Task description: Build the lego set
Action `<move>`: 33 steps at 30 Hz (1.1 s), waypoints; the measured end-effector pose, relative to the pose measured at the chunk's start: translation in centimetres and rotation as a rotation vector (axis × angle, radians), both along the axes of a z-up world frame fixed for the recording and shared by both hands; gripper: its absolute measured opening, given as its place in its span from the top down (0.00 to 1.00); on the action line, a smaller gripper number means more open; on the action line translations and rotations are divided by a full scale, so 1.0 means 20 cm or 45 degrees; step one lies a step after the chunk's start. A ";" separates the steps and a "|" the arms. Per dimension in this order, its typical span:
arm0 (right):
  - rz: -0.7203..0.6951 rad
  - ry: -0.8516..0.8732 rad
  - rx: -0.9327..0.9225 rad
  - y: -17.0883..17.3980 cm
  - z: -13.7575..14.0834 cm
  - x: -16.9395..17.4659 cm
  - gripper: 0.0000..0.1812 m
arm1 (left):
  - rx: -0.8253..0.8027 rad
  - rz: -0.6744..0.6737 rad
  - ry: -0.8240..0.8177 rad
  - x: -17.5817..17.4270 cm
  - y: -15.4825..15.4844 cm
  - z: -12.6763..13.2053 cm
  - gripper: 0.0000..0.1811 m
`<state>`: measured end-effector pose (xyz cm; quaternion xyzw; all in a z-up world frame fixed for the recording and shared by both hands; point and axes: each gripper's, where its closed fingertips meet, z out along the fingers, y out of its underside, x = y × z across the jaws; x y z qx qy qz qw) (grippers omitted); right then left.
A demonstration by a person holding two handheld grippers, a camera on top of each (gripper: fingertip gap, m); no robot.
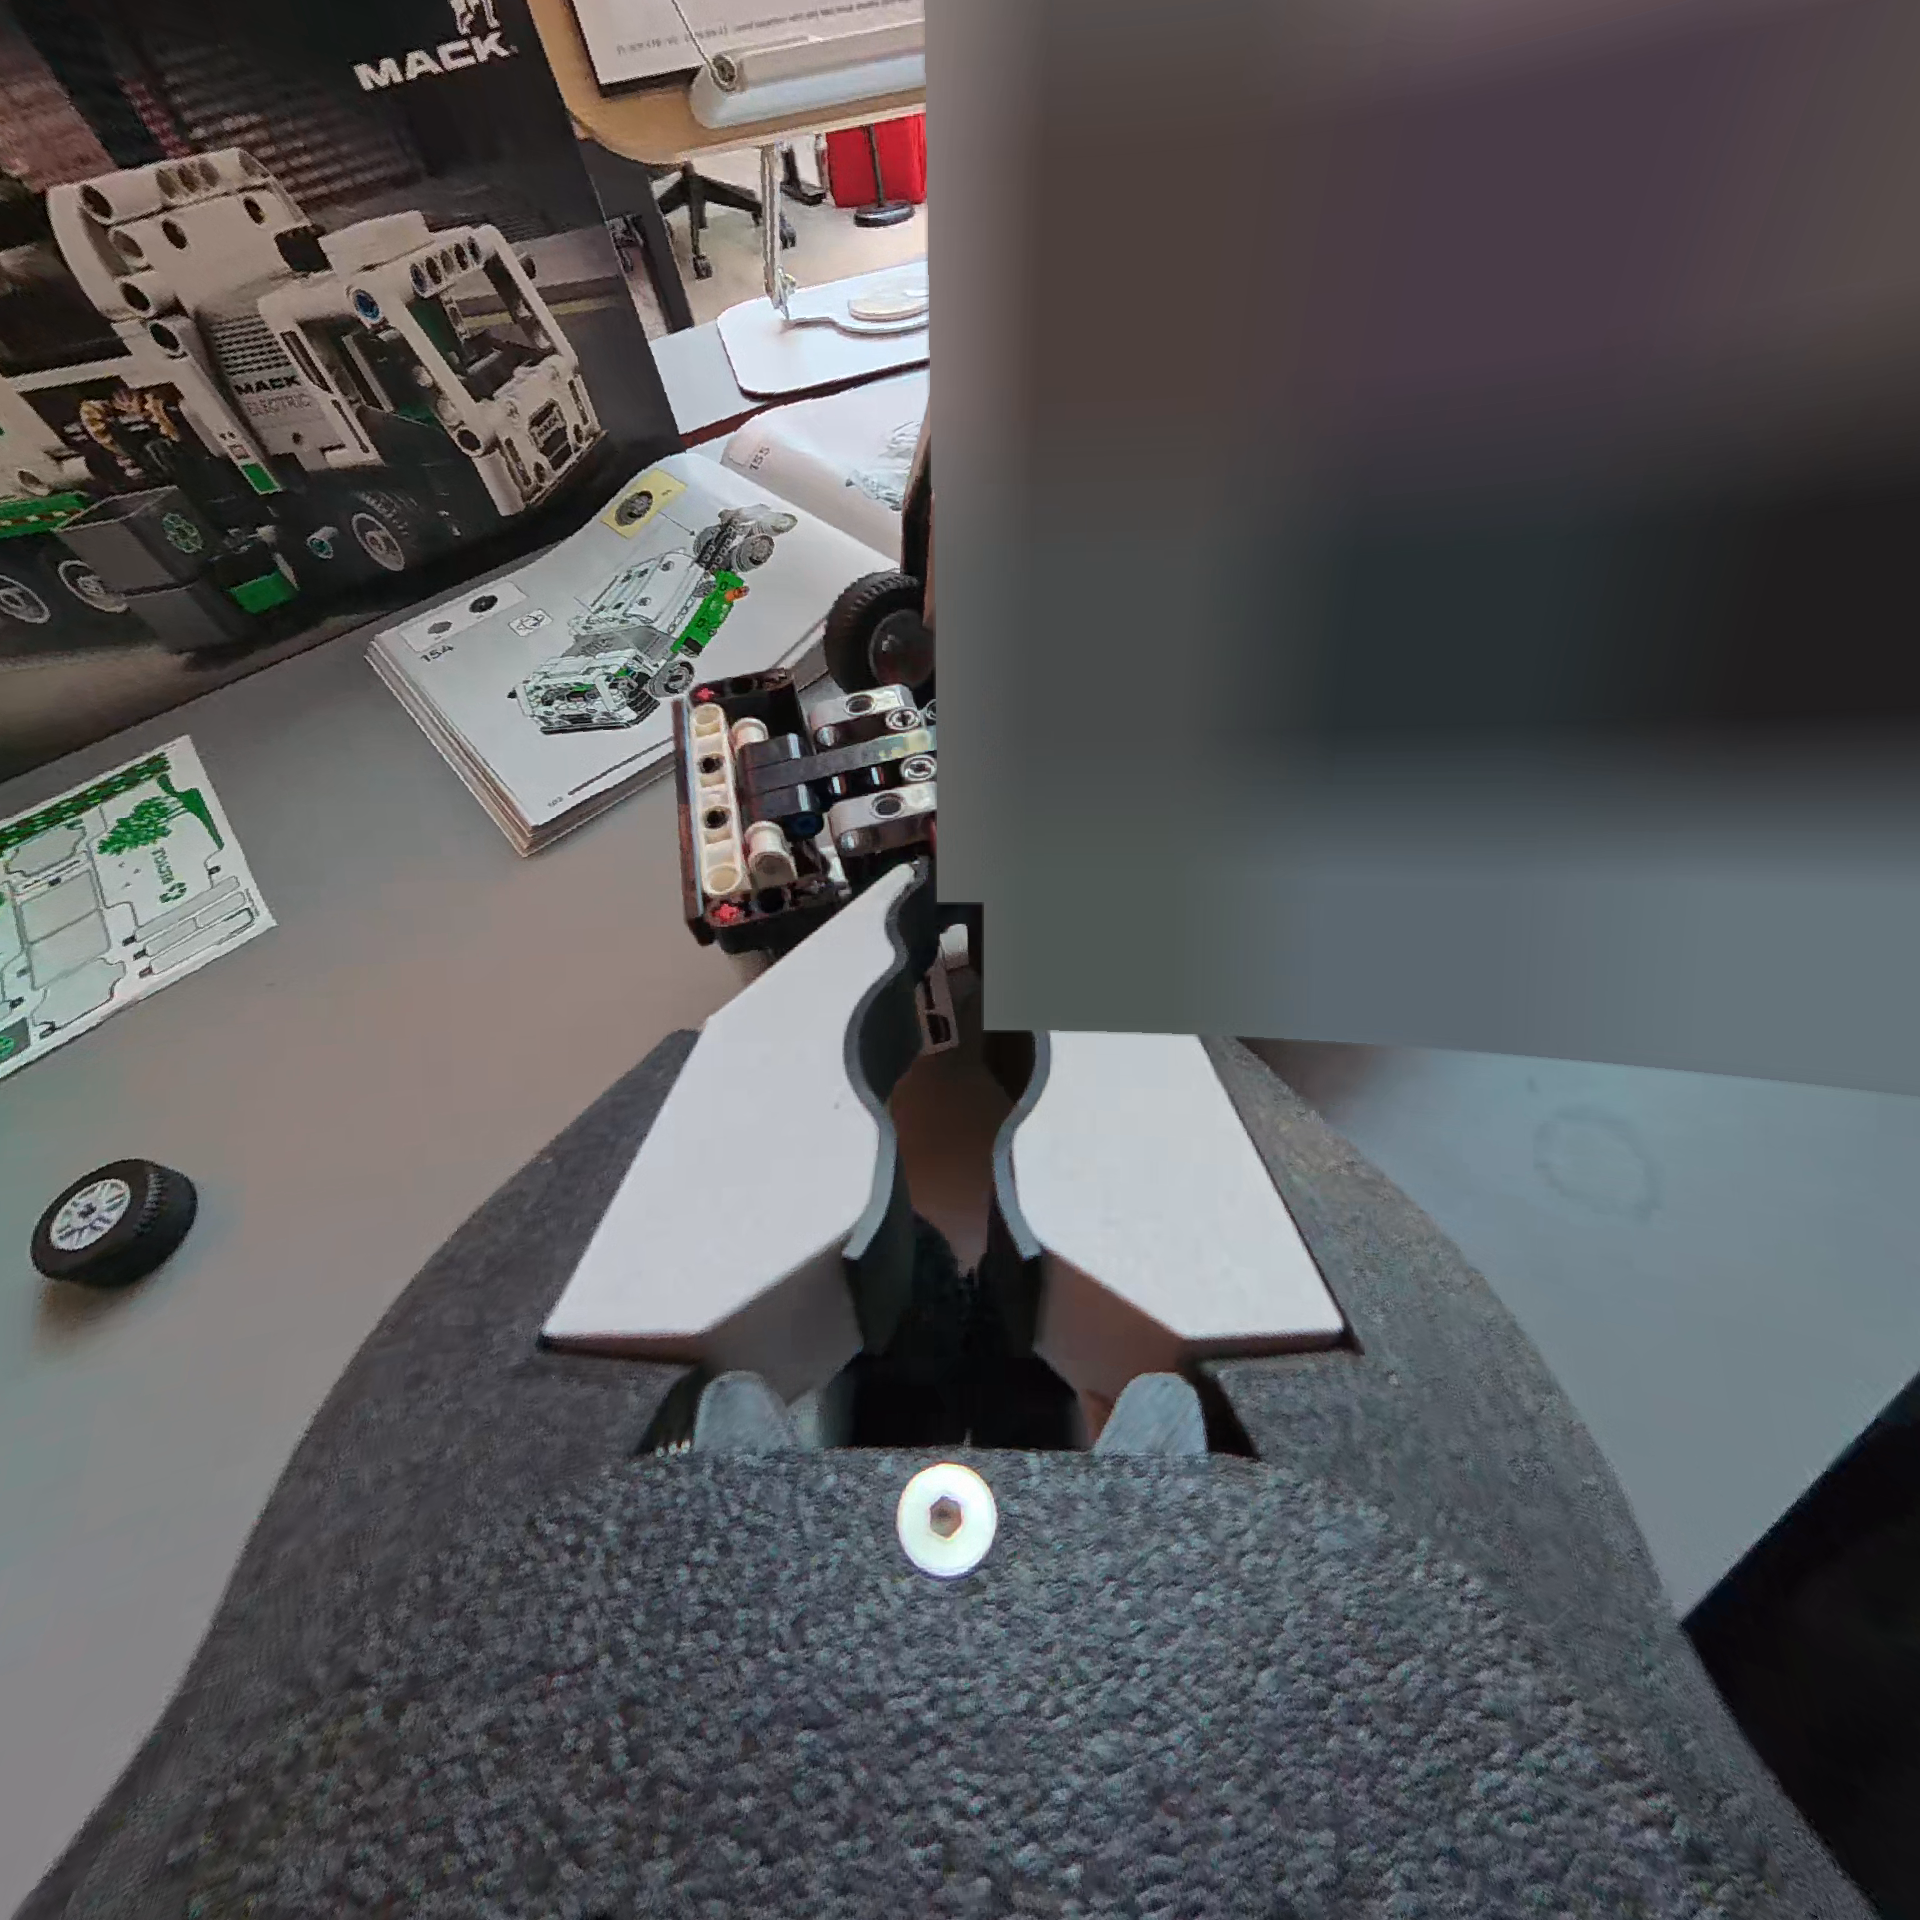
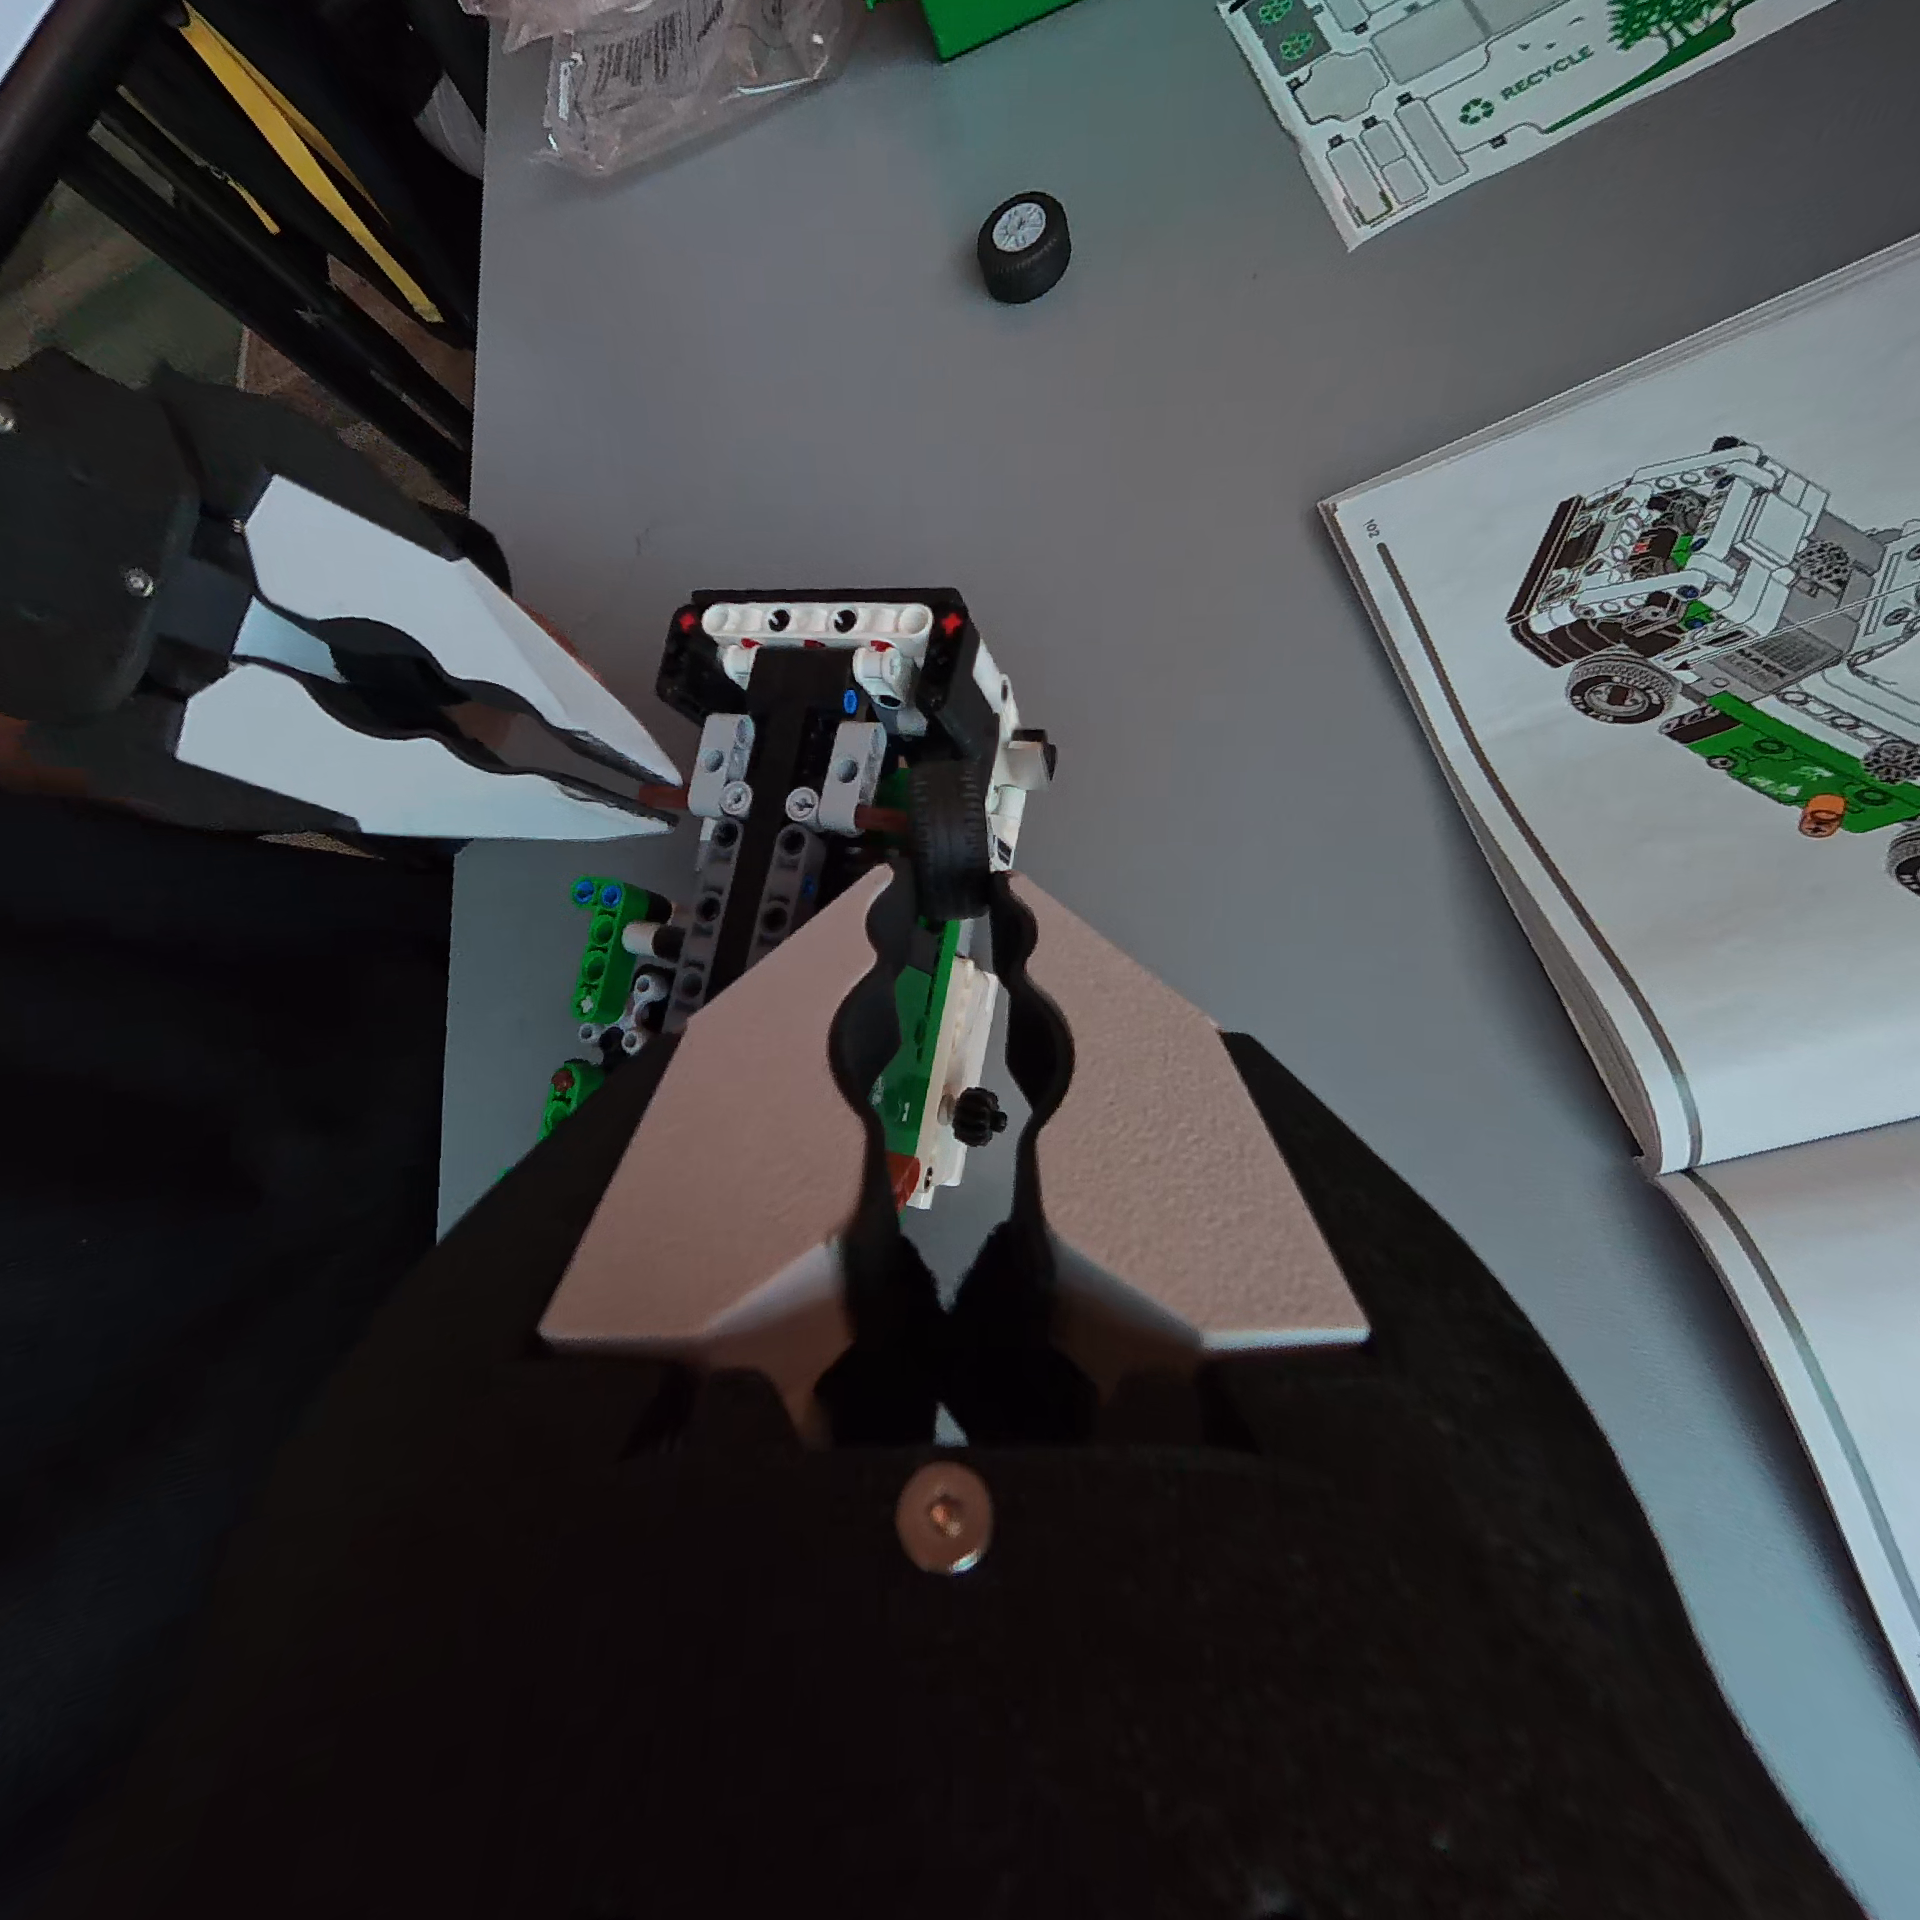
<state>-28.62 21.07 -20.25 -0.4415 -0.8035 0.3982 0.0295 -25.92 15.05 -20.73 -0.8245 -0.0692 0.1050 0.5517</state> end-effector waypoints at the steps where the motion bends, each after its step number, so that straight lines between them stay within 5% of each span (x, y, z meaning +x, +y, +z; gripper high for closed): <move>1: -0.004 0.000 -0.002 0.00 0.00 0.00 0.93 | -0.004 0.018 0.015 0.00 0.00 0.00 0.99; 33: -0.076 0.006 0.007 0.00 0.01 0.02 0.93 | -0.057 0.128 0.036 0.00 0.01 -0.01 0.99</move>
